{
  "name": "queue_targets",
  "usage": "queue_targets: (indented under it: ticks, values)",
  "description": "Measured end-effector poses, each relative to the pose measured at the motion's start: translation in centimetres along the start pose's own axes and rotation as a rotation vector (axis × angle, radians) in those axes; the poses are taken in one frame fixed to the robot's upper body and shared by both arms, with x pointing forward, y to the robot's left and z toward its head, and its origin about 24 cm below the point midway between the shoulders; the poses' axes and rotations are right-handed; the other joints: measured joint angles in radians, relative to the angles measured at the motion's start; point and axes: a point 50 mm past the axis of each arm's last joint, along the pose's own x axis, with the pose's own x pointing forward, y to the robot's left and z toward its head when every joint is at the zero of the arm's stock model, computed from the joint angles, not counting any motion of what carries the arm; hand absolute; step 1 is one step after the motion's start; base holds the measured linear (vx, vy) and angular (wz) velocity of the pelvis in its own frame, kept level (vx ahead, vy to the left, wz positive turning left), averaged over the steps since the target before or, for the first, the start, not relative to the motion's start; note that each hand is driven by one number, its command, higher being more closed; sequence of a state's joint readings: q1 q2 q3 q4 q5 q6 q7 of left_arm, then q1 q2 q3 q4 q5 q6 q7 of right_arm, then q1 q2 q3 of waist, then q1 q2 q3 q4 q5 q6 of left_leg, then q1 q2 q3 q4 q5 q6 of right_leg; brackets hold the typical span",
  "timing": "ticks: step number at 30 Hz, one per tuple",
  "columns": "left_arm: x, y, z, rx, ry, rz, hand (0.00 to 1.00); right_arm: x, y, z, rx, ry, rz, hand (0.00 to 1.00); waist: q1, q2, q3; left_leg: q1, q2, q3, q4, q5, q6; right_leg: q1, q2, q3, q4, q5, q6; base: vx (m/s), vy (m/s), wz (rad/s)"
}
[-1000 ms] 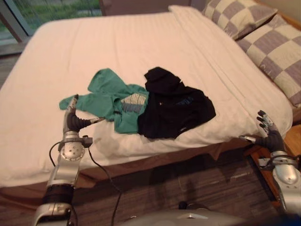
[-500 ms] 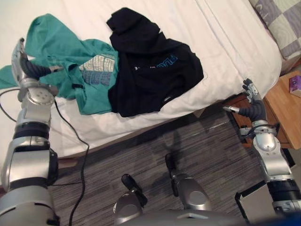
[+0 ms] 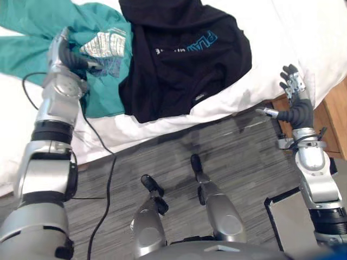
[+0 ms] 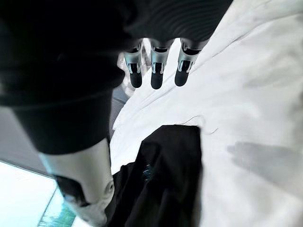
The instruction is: Tidy the bed and pick cloth on bed and put in laundry
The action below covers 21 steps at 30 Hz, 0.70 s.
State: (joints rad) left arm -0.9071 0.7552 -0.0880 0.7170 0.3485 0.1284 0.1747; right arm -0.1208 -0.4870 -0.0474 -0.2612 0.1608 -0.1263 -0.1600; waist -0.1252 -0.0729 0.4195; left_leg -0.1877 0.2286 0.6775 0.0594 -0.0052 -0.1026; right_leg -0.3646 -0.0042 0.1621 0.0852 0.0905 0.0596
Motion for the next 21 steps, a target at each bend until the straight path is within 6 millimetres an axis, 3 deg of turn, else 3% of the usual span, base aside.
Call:
queue_targets:
  ticks: [8, 13, 18, 21]
  values:
    - [-1.4, -1.8, -0.9, 0.019, 0.011, -0.062, 1.0, 1.3, -0.5, 1.8, -0.001, -0.09, -0.023, 0.0, 0.005, 0.047, 0.017, -0.039, 0.0, 0.005, 0.04, 0.0, 0.0, -0.036, -0.013, -0.008, 0.021, 0.001, 0.003, -0.01, -0.005, 0.0]
    - [-2.1, -2.6, -2.0, 0.004, 0.007, -0.091, 1.0, 2.1, -0.5, 3.1, -0.053, -0.158, -0.012, 0.0, 0.003, 0.064, 0.015, -0.042, -0.005, 0.005, 0.045, -0.001, 0.001, -0.045, -0.019, -0.015, 0.031, 0.001, 0.004, -0.03, -0.019, -0.04]
    - [-3.3, -3.7, -3.0, -0.142, -0.005, -0.154, 1.0, 2.2, -0.8, 4.4, -0.191, -0.208, 0.028, 0.0, -0.002, 0.07, 0.013, -0.037, -0.019, -0.007, 0.046, -0.011, 0.022, -0.024, -0.041, -0.063, 0.031, -0.028, 0.008, -0.05, -0.022, 0.16]
    - [-5.6, -5.6, -4.4, -0.265, -0.01, -0.269, 1.0, 2.1, -0.7, 4.1, -0.274, -0.177, 0.031, 0.0, -0.001, 0.087, 0.001, -0.036, -0.024, -0.036, 0.055, -0.018, 0.035, 0.015, -0.063, -0.114, 0.031, -0.052, 0.008, -0.08, -0.034, 0.37]
